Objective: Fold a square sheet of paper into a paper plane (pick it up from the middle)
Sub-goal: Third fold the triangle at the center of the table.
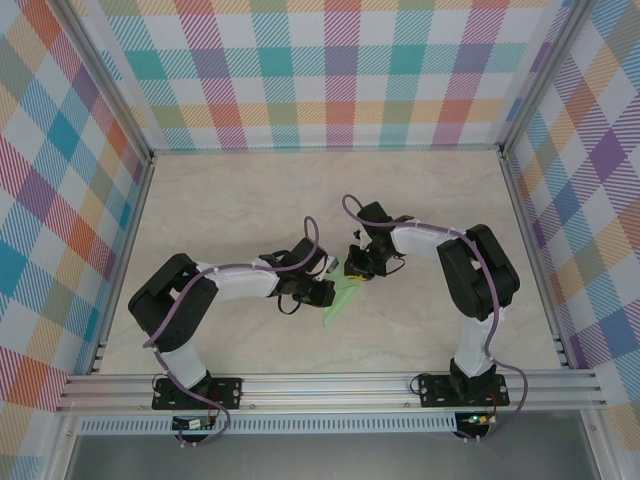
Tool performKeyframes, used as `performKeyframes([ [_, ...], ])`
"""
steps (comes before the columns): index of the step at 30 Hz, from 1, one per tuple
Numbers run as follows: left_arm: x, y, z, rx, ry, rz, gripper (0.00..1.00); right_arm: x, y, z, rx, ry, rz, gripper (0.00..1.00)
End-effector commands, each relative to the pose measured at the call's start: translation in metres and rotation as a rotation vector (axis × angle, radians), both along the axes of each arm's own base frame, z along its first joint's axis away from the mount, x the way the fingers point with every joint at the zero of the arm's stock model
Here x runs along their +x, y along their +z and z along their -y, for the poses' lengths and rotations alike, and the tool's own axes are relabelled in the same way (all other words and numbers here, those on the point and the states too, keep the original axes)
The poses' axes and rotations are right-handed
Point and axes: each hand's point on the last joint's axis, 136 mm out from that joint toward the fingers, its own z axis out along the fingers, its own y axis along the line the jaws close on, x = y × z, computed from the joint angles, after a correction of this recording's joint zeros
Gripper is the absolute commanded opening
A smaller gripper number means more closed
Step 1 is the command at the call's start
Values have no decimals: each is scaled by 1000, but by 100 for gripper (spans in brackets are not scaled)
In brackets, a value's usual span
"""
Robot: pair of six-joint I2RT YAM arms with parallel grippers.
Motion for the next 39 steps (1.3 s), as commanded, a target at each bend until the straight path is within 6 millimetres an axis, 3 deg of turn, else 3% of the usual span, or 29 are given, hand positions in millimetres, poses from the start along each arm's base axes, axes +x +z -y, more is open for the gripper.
performKeyframes([
  [1,9,0,-2,12,9,6,5,-11,-15,9,-43,0,-59,17],
  [22,2,-19,-12,44,25,-23,6,-9,-10,4,-17,-12,-60,19],
  [39,10,6,-14,-13,96,57,2,-15,-20,12,-58,-27,-83,16],
])
